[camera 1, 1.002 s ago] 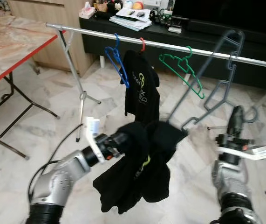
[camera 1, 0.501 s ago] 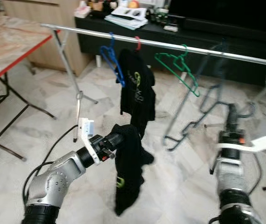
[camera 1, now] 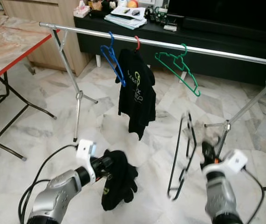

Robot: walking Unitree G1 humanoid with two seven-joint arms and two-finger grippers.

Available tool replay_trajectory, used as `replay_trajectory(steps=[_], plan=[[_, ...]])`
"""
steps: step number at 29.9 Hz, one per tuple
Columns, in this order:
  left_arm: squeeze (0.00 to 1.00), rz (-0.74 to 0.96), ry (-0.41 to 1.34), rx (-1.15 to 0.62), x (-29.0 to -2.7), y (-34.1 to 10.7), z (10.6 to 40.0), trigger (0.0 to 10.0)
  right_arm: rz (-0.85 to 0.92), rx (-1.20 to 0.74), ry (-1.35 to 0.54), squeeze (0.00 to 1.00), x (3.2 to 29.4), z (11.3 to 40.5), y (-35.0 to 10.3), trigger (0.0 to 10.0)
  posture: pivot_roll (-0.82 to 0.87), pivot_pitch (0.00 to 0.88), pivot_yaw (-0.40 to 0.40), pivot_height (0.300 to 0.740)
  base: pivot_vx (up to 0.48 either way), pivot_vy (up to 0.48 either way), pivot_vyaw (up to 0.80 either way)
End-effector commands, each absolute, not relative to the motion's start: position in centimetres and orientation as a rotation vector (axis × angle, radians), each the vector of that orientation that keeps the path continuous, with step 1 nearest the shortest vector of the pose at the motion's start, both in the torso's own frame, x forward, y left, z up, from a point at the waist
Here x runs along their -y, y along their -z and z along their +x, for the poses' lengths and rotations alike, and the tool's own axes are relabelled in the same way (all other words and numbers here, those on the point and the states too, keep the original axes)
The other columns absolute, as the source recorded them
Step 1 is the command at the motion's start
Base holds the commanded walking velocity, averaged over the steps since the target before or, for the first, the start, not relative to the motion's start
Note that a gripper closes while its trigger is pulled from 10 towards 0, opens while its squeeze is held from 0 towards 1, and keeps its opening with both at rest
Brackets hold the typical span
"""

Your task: Hang hanger

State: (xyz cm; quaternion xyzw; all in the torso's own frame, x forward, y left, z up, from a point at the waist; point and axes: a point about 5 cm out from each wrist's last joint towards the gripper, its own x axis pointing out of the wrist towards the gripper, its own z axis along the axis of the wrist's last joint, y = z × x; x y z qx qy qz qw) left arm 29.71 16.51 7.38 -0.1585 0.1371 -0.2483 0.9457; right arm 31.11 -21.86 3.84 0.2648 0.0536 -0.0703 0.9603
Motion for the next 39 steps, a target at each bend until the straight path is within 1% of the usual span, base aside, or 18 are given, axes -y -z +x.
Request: replay_trajectory(steps=[1, 3, 10, 11, 14, 15, 16, 18, 20, 21, 22, 23, 24, 27, 29, 33, 35, 39], plan=[[0.0, -0.302, 0.411, -0.282, -17.7, -6.5, 29.6, 10.0, 0.443, -0.126, 0.148, 0.0, 22.0, 30.6, -3.4, 10.0, -0.01, 0.125, -0.054, 0.74, 0.0, 0.0, 0.0], [0.0, -0.263, 0.258, -0.311, -19.5, -4.8, 29.1, 10.0, 0.386, -0.206, 0.198, 0.0, 21.8, 29.2, -1.7, 10.0, -0.01, 0.12, -0.053, 0.74, 0.0, 0.0, 0.0], [0.0, -0.242, 0.067, -0.353, -22.4, -2.3, 27.6, 10.0, 0.337, -0.251, 0.293, 0.0, 22.1, 27.5, -0.2, 10.0, -0.02, 0.101, -0.051, 0.74, 0.0, 0.0, 0.0], [0.0, -0.212, -0.004, -0.39, -23.6, -1.1, 26.6, 10.0, 0.292, -0.257, 0.289, 0.0, 22.0, 27.1, 0.0, 10.0, -0.02, 0.097, -0.051, 0.74, 0.0, 0.0, 0.0], [0.0, -0.191, -0.113, -0.438, -25.3, 0.3, 25.0, 10.0, 0.229, -0.259, 0.273, 0.0, 21.8, 26.9, 0.0, 10.0, -0.03, 0.091, -0.049, 0.74, 0.0, 0.0, 0.0], [0.0, -0.192, -0.205, -0.479, -26.8, 1.4, 23.4, 10.0, 0.207, -0.253, 0.268, 0.0, 21.6, 26.7, 0.1, 10.0, -0.03, 0.09, -0.047, 0.74, 0.0, 0.0, 0.0], [0.0, -0.192, -0.205, -0.479, -26.8, 1.4, 23.4, 10.0, 0.207, -0.253, 0.268, 0.0, 21.6, 26.7, 0.1, 10.0, -0.03, 0.09, -0.047, 0.74, 0.0, 0.0, 0.0], [0.0, -0.214, -0.369, -0.527, -29.1, 2.9, 20.3, 10.0, 0.192, -0.232, 0.264, 0.0, 21.5, 26.3, 0.1, 10.0, -0.03, 0.08, -0.045, 0.74, 0.0, 0.0, 0.0], [0.0, -0.22, -0.384, -0.528, -29.3, 3.0, 20.1, 10.0, 0.19, -0.232, 0.264, 0.0, 21.4, 26.3, 0.1, 10.0, -0.03, 0.08, -0.045, 0.74, 0.0, 0.0, 0.0], [0.0, -0.263, -0.469, -0.5, -30.3, 3.0, 19.3, 10.0, 0.183, -0.216, 0.26, 0.0, 21.4, 26.2, 0.0, 10.0, -0.03, 0.076, -0.045, 0.74, 0.0, 0.0, 0.0], [0.0, -0.263, -0.469, -0.5, -30.3, 3.0, 19.3, 10.0, 0.183, -0.216, 0.26, 0.0, 21.4, 26.2, 0.0, 10.0, -0.03, 0.076, -0.045, 0.74, 0.0, 0.0, 0.0], [0.0, -0.287, -0.488, -0.433, -30.7, 2.4, 19.4, 10.0, 0.162, -0.2, 0.244, 0.0, 21.2, 26.2, -0.2, 10.0, -0.03, 0.072, -0.045, 0.74, 0.0, 0.0, 0.0], [0.0, -0.288, -0.477, -0.408, -30.6, 2.1, 19.7, 10.0, 0.153, -0.198, 0.239, 0.0, 21.1, 26.2, -0.2, 10.0, -0.03, 0.071, -0.045, 0.74, 0.0, 0.0, 0.0], [0.0, -0.213, -0.351, -0.274, -29.1, -0.1, 21.7, 10.0, 0.137, -0.191, 0.217, 0.0, 20.6, 26.0, -0.2, 10.0, -0.03, 0.062, -0.04, 0.74, 0.0, 0.0, 0.0], [0.0, -0.178, -0.32, -0.237, -28.8, -0.8, 22.0, 10.0, 0.131, -0.195, 0.215, 0.0, 20.6, 25.9, -0.1, 10.0, -0.03, 0.058, -0.039, 0.74, 0.0, 0.0, 0.0], [0.0, -0.082, -0.228, -0.153, -27.3, -2.6, 21.5, 10.0, 0.141, -0.187, 0.216, 0.0, 20.6, 25.5, -0.1, 10.0, -0.02, 0.049, -0.039, 0.74, 0.0, 0.0, 0.0], [0.0, -0.056, -0.192, -0.128, -26.9, -3.1, 21.1, 10.0, 0.142, -0.188, 0.212, 0.0, 20.7, 25.4, -0.1, 10.0, -0.03, 0.047, -0.041, 0.74, 0.0, 0.0, 0.0], [0.0, -0.049, -0.18, -0.093, -26.5, -4.3, 20.1, 10.0, 0.132, -0.176, 0.227, 0.0, 21.3, 25.2, -0.4, 10.0, -0.02, 0.042, -0.045, 0.74, 0.0, 0.0, 0.0]])
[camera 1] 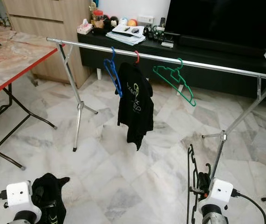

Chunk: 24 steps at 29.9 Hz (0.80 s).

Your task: Hang hanger

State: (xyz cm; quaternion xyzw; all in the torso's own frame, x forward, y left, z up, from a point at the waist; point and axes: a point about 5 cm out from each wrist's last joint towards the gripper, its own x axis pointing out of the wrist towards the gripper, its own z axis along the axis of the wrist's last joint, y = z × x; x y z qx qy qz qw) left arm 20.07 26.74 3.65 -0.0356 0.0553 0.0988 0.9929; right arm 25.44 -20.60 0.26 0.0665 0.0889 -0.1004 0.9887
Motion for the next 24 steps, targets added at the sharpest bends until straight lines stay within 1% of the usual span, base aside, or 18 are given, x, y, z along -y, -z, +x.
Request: replay_trajectory(steps=[1, 2, 4, 5, 7, 9, 14, 18, 24], plan=[[0.0, -0.055, -0.181, -0.097, -26.5, -4.2, 19.9, 10.0, 0.125, -0.178, 0.235, 0.0, 21.4, 25.2, -0.4, 10.0, -0.02, 0.045, -0.046, 0.74, 0.0, 0.0, 0.0], [0.0, -0.033, -0.156, -0.129, -26.3, -3.8, 19.6, 10.0, 0.122, -0.181, 0.254, 0.0, 21.7, 25.2, -0.4, 10.0, -0.02, 0.059, -0.054, 0.74, 0.0, 0.0, 0.0], [0.0, -0.016, -0.14, -0.144, -26.1, -3.6, 19.5, 10.0, 0.122, -0.183, 0.262, 0.0, 21.8, 25.3, -0.5, 10.0, -0.02, 0.069, -0.056, 0.74, 0.0, 0.0, 0.0], [0.0, -0.024, -0.14, -0.142, -26.1, -3.6, 19.7, 10.0, 0.121, -0.185, 0.272, 0.0, 21.9, 25.5, -0.5, 10.0, -0.02, 0.089, -0.062, 0.74, 0.0, 0.0, 0.0], [0.0, -0.033, -0.152, -0.135, -26.2, -3.9, 19.9, 10.0, 0.121, -0.183, 0.282, 0.0, 21.9, 25.7, -0.6, 10.0, -0.01, 0.091, -0.062, 0.74, 0.0, 0.0, 0.0], [0.0, -0.041, -0.186, -0.114, -26.9, -4.5, 20.5, 10.0, 0.132, -0.179, 0.286, 0.0, 21.7, 26.0, -0.8, 10.0, -0.01, 0.096, -0.062, 0.74, 0.0, 0.0, 0.0], [0.0, -0.034, -0.192, -0.1, -27.2, -5.4, 21.3, 10.0, 0.131, -0.18, 0.29, 0.0, 21.6, 26.4, -1.1, 10.0, -0.02, 0.102, -0.06, 0.74, 0.317, 0.0, 0.0], [0.0, -0.066, -0.185, -0.077, -27.1, -6.1, 22.2, 10.0, 0.129, -0.176, 0.308, 0.0, 21.5, 26.8, -1.3, 10.0, -0.02, 0.115, -0.051, 0.74, 0.365, 0.0, 0.0], [0.0, -0.068, -0.169, -0.079, -26.8, -6.2, 22.3, 10.0, 0.129, -0.179, 0.306, 0.0, 21.0, 26.8, -1.2, 10.0, -0.02, 0.124, -0.044, 0.74, 0.39, 0.0, 0.0]])
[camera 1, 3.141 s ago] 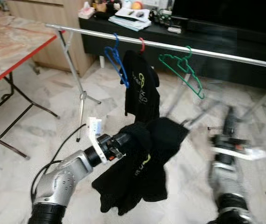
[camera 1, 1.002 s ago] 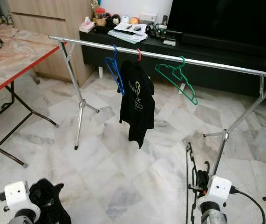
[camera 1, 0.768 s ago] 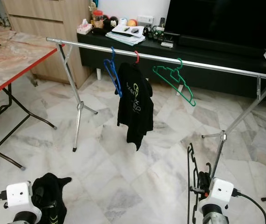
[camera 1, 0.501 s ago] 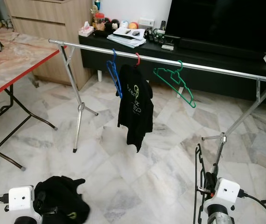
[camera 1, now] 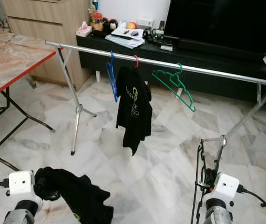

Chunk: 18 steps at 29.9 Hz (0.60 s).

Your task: Hang hanger

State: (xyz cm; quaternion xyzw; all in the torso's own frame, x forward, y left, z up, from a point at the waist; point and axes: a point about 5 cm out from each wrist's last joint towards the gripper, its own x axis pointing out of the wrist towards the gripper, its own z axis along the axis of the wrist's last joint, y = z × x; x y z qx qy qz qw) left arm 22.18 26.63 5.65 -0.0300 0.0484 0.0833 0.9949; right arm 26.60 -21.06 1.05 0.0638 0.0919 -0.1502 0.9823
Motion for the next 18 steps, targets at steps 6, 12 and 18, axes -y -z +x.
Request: replay_trajectory(steps=[6, 12, 18], plan=[[0.0, -0.069, -0.168, -0.087, -26.9, -6.3, 22.3, 10.0, 0.123, -0.183, 0.319, 0.0, 21.2, 26.9, -1.3, 10.0, -0.01, 0.133, -0.042, 0.74, 0.4, 0.0, 0.0], [0.0, -0.068, -0.167, -0.09, -26.9, -6.4, 22.3, 10.0, 0.113, -0.179, 0.428, 0.0, 22.7, 27.0, -1.6, 10.0, -0.01, 0.136, -0.043, 0.74, 0.401, 0.0, 0.0], [0.0, -0.073, -0.164, -0.094, -26.9, -6.3, 22.3, 10.0, 0.118, -0.194, 0.531, 0.0, 24.3, 26.9, -1.7, 10.0, -0.01, 0.136, -0.044, 0.74, 0.402, 0.0, 0.0]])
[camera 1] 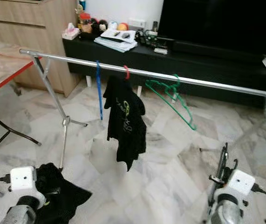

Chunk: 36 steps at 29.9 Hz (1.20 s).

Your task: Hang hanger

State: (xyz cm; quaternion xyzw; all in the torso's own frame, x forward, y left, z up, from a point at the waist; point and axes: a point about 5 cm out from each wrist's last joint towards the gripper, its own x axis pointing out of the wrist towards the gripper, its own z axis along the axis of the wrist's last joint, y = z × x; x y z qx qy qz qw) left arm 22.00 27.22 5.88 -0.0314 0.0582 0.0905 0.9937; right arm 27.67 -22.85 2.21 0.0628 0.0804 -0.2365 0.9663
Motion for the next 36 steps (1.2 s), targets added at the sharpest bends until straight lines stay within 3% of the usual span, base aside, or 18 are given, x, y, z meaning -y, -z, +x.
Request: replay_trajectory(steps=[1, 16, 23, 36], plan=[[0.0, -0.074, -0.164, -0.095, -26.8, -6.3, 22.3, 10.0, 0.105, -0.186, 0.525, 0.0, 24.4, 27.1, -1.9, 10.0, -0.01, 0.134, -0.045, 0.74, 0.401, 0.0, 0.0], [0.0, -0.078, -0.167, -0.1, -26.8, -6.3, 22.3, 10.0, 0.069, -0.12, 0.583, 0.0, 26.6, 28.5, -4.2, 10.0, -0.01, 0.134, -0.041, 0.74, 0.383, 0.0, 0.0], [0.0, -0.085, -0.166, -0.103, -26.6, -6.2, 22.4, 10.0, 0.043, -0.065, 0.606, 0.0, 28.2, 30.1, -6.6, 10.0, 0.0, 0.134, -0.038, 0.74, 0.0, 0.0, 0.0], [0.0, -0.088, -0.162, -0.114, -26.4, -5.9, 22.3, 10.0, 0.001, 0.067, 0.577, 0.0, 27.8, 32.3, -10.1, 10.0, 0.0, 0.121, -0.034, 0.74, 0.0, 0.0, 0.0]])
